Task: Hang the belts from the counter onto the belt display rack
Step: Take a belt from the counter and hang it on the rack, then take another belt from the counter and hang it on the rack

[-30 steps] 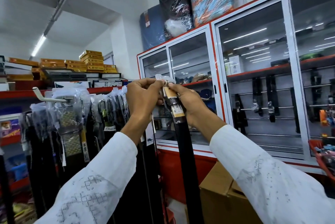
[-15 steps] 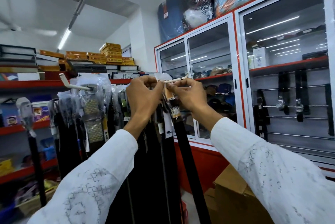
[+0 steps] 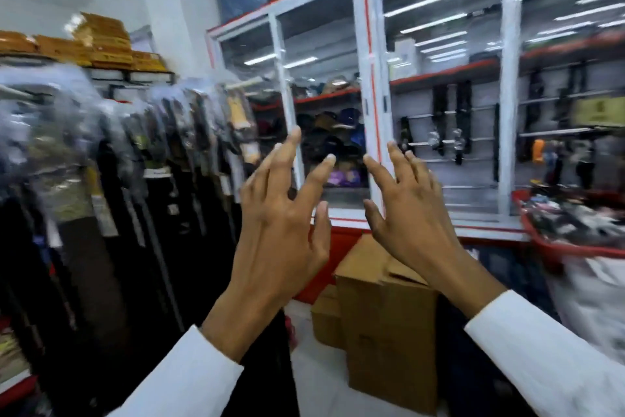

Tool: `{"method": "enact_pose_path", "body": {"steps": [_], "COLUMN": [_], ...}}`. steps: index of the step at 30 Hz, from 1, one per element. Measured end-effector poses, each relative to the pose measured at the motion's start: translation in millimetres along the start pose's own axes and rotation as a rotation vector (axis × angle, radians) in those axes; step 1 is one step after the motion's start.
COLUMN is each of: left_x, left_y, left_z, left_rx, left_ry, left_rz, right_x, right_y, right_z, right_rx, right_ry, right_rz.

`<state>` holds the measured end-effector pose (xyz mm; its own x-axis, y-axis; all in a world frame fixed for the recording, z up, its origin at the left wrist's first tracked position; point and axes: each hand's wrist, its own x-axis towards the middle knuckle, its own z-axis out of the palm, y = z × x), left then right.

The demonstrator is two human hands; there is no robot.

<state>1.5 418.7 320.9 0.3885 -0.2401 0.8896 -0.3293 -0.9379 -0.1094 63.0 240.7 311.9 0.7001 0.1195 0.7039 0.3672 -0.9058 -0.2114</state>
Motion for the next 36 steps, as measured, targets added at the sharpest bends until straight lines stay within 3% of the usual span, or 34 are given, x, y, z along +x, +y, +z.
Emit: {"method": "enact_pose_path", "body": {"steps": [4,13,23,30,33,36], "left_x": [-23.2,-52.4,-103.7,-134.8,-141.5,-146.3], "left_y": [51.5,184.1,336.7,420.5,457.2,496.1], "left_z": [49.1,130.5,186.3,214.6,224.0,233.2], "left_rx": [-0.134,-0.446,-0.707,-0.888,-1.017,-1.128], "left_ry": [-0.181,-0.449,-0.725,-1.029,-1.181,-1.290], "left_rz": [0.024,0.182,0.387,0.512,0.490,0.359], "right_x": [-59.8,-172.1,-289.8,-360.0,-390.2,-408.5], "right_y": [62.2,159.6,241.6,325.2,359.0,383.5], "right_z": [-13.8,-57.6,-86.7,-93.9,-101.3,-107.4], "right_rx": [-0.195,-0.380,-0.402,-0.440,-0.518,-0.520], "right_ry": [-0.015,-0.097,-0.182,-0.250,-0.371,-0.437], "right_rz": [0.181,0.489,0.821,1.092,1.252,1.321]}}
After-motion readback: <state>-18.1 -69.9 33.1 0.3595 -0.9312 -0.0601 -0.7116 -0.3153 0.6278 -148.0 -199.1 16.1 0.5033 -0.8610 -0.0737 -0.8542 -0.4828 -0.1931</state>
